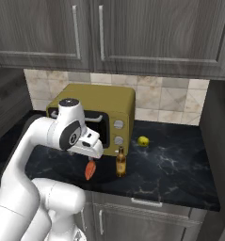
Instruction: Place the beer on the top shelf of the fridge to keep it out of children's reach, and place the sweet potato and pear on lower shelves for easy access.
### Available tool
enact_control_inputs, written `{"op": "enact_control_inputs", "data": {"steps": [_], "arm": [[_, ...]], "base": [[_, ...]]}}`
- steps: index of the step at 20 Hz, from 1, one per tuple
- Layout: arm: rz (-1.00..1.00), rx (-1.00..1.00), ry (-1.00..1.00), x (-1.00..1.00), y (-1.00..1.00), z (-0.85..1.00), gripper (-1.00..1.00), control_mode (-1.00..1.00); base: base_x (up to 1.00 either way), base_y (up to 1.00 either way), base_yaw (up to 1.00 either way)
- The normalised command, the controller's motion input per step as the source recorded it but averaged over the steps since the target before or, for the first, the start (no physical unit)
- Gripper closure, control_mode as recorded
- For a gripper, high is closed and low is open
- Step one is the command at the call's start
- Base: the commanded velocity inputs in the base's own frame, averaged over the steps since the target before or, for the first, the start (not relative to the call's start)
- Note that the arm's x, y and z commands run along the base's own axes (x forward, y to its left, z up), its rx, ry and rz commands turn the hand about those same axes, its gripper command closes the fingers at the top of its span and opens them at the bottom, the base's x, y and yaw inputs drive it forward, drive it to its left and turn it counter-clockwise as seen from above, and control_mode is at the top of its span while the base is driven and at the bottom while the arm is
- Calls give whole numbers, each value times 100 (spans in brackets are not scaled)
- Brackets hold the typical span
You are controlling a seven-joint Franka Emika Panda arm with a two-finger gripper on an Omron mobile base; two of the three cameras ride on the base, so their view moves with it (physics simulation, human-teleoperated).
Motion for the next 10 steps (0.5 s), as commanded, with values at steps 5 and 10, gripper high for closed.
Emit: {"op": "enact_control_inputs", "data": {"steps": [5, 10], "arm": [[0, 0, 0, 0, 0, -45, -100, -100], [0, 0, 0, 4, 0, -44, -100, -100]], "base": [[0, 0, 0], [0, 0, 0]]}}
